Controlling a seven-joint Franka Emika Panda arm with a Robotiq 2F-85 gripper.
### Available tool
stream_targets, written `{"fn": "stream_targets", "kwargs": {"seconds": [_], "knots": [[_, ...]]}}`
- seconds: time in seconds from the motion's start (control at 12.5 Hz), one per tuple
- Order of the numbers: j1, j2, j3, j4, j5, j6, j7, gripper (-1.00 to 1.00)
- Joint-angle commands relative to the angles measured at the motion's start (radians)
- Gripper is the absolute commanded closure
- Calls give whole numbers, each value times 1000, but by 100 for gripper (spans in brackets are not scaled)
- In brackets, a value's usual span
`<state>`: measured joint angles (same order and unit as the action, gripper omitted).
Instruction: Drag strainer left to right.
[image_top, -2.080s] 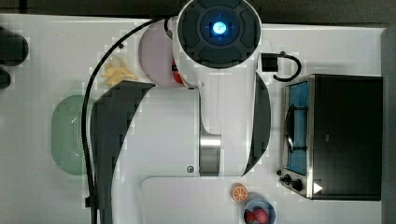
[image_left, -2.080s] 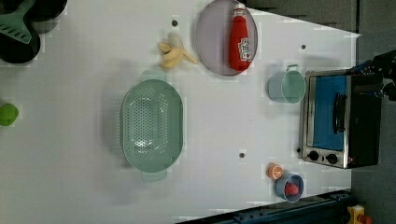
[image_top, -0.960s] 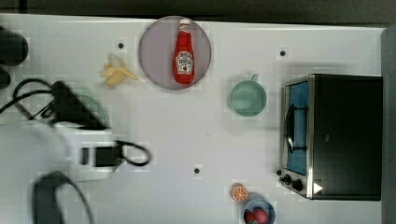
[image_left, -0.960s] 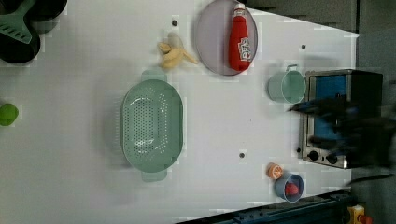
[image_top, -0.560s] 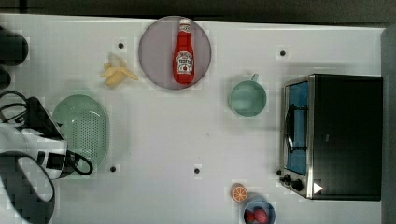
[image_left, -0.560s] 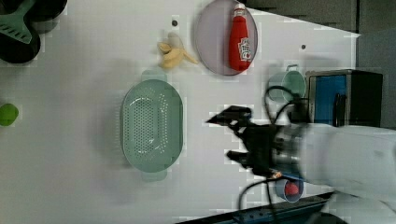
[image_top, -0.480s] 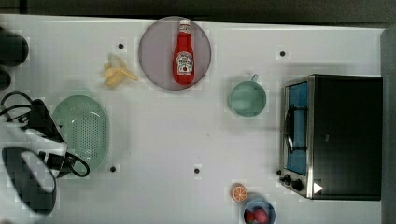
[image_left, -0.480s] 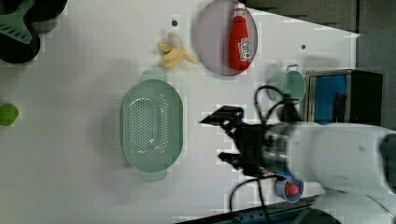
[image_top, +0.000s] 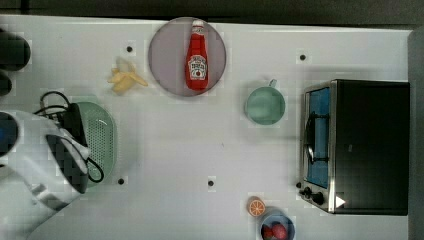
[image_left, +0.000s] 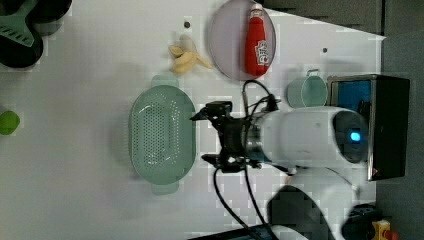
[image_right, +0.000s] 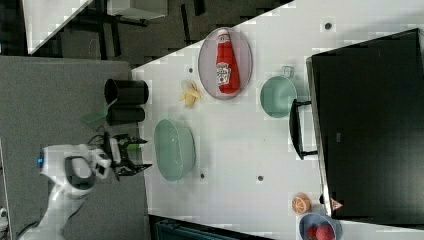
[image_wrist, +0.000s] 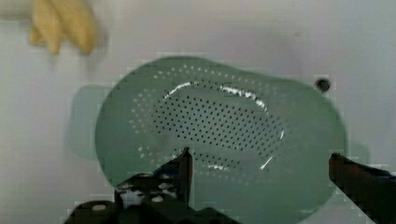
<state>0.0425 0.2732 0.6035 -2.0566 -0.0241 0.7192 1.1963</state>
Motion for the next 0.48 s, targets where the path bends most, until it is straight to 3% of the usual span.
{"fn": "stream_targets", "kwargs": {"seconds": [0.08,0.48], "knots": [[6,95,-18,-54,13,140,93,-100],[95,239,-130,-59,13,304,93,-100]]}}
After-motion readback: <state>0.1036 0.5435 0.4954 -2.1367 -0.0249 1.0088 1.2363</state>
